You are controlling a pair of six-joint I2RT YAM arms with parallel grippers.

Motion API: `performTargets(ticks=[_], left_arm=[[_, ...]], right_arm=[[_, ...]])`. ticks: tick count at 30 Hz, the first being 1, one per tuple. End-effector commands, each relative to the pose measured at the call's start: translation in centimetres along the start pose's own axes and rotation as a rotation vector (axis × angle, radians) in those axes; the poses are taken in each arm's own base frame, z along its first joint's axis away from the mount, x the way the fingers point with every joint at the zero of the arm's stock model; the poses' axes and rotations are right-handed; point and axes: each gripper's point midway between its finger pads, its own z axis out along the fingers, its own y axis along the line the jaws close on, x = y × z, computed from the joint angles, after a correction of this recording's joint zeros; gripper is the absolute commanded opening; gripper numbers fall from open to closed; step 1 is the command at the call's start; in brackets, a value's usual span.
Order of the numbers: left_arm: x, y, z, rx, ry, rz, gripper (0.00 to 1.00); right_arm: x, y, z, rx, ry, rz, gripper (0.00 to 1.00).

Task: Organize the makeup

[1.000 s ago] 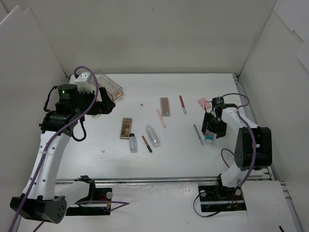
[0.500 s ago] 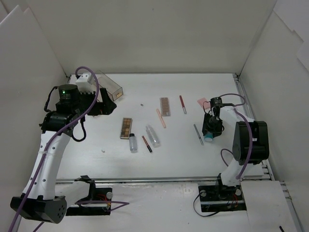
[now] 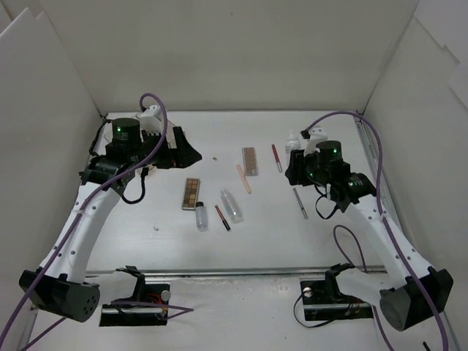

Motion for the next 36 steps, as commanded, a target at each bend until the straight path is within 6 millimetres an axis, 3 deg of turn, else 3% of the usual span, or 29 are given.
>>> performTargets(ticks=[1, 10, 16, 26, 36], left_arm=[[-4.1, -5.8, -0.2, 0.198, -0.11, 0.032, 0.95], [-3.6, -12.4, 3.0, 0.388, -0.109, 0.055, 0.94], [-3.5, -15.5, 4.1, 0.455, -0.116, 0.073, 0.92], [-3.1, -16.8, 5.5, 0.467, -0.119, 0.059, 0.81], [-2.0, -15.9, 6.9, 0.404, -0.093, 0.001, 0.78]], right_arm=[[-3.6, 3.5, -1.5, -0.149, -0.179, -0.072, 0.0], [-5.8, 12.6, -3.7, -0.485, -0.332, -0.168, 0.0], [-6.5, 15.6, -4.3, -0.569, -0.346, -0.197, 0.0], [-6.6, 17.7, -4.6, -0.604, -0.352, -0.221, 0.0], [-7.4, 18.4, -5.3, -0.619, -0.383, -0.22, 0.0]])
